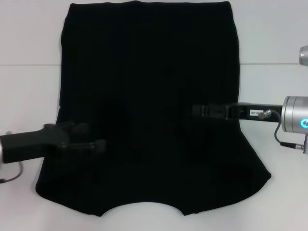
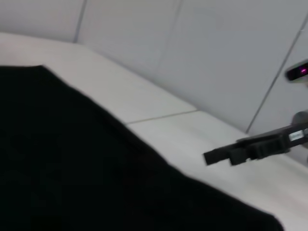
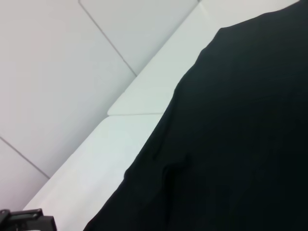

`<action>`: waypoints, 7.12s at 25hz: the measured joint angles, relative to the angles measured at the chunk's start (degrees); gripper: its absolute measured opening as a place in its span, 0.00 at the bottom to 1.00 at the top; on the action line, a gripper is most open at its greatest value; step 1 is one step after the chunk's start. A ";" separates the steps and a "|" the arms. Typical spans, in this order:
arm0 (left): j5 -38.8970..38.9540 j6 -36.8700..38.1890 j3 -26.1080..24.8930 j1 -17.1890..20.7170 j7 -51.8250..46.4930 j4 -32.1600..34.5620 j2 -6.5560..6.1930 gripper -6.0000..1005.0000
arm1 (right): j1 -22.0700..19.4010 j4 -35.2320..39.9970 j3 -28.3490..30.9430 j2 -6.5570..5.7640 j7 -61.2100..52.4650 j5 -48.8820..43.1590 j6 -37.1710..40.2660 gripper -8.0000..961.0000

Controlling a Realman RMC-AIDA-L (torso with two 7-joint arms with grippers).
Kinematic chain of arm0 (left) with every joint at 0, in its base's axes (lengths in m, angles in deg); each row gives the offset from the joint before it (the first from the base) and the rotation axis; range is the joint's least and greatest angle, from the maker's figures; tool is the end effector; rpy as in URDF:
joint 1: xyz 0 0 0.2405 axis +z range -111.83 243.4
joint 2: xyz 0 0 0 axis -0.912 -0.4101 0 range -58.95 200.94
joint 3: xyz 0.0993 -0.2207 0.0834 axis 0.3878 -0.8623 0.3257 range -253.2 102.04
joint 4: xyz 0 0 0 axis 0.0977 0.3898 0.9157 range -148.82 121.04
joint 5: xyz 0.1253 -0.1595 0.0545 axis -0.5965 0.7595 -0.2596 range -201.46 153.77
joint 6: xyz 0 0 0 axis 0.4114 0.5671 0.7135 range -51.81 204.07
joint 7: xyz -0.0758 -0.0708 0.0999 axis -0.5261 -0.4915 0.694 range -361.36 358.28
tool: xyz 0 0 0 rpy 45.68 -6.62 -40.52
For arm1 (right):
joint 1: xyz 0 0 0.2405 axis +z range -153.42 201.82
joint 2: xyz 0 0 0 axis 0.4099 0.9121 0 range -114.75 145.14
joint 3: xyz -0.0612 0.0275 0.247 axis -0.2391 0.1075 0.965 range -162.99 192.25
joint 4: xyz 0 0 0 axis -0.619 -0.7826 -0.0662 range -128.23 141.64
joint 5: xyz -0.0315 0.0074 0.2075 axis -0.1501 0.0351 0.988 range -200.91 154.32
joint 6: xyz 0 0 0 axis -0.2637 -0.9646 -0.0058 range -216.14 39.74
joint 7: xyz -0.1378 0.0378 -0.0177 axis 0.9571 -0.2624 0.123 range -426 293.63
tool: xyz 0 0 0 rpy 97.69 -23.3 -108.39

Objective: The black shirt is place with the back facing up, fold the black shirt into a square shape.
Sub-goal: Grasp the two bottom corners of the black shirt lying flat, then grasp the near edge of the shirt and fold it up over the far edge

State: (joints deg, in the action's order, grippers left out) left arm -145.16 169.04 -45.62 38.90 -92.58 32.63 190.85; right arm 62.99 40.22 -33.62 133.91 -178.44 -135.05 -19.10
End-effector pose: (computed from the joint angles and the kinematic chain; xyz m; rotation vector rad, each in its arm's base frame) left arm -0.2876 0.3189 0.0353 -2.5799 -0.8931 -0.6688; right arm 0.2333 0.3926 -0.0222 -2.4557 1.2842 0.6441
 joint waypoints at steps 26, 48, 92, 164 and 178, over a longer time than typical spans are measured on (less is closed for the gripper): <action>-18.81 -8.00 -6.49 3.02 4.21 5.01 0.24 0.84 | 0.51 -0.42 0.79 0.11 0.18 2.31 0.12 0.86; -19.53 -8.66 -6.02 3.25 7.90 4.97 0.69 0.57 | 0.22 -0.28 0.79 -0.07 0.37 3.92 0.24 0.86; -21.24 -5.72 -7.20 4.66 7.28 5.98 0.82 0.04 | -8.58 -3.32 0.76 -9.08 -13.13 -10.32 10.04 0.85; -22.23 4.70 -13.57 -6.68 -3.17 9.45 -1.38 0.10 | -10.33 -2.27 23.79 -8.06 9.82 -11.48 23.65 0.06; -22.11 -23.03 -13.26 -20.00 -11.47 -3.00 -4.90 0.12 | 4.94 -3.97 19.79 -8.46 1.98 -11.73 0.02 0.06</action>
State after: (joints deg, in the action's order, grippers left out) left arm -167.27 146.01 -58.88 18.90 -104.05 29.63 185.95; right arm 67.94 36.25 -13.83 125.44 -176.46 -146.78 -19.08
